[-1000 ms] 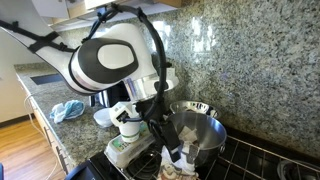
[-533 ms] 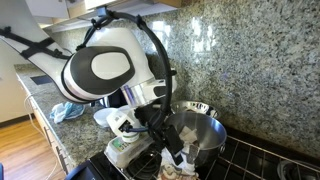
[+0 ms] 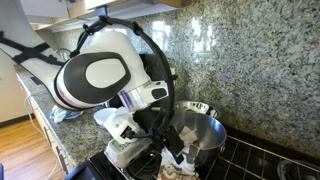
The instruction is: Use the towel on the bowl to wipe the countertop then put it back
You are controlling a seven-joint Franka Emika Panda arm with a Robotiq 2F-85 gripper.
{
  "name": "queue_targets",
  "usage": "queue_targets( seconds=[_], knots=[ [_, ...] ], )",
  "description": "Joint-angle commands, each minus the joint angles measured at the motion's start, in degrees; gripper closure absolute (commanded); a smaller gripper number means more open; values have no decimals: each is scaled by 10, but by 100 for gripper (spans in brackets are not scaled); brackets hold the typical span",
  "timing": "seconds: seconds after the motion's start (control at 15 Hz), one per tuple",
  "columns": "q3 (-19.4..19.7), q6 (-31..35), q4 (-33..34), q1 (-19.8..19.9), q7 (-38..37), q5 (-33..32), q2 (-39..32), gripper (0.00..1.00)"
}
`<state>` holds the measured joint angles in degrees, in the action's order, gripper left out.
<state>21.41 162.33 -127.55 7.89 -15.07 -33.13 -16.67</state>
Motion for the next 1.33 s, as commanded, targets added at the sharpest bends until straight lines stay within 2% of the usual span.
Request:
queue_targets(
  seconds=[0.0,0.6,0.73,0.8,0.87,0.93,1.27],
  knots=[
    [18,35,-20,-11,17,-25,13,0],
    [29,77,-31,-14,6,-93,12,0],
    [29,79,-33,-13,5,-101,12,6],
    [30,79,-33,-13,5,-105,12,5],
    [30,80,-34,-13,4,-107,12,19],
    [30,81,-34,-13,4,-109,12,29],
    [30,82,-34,-13,4,-114,11,65]
  ],
)
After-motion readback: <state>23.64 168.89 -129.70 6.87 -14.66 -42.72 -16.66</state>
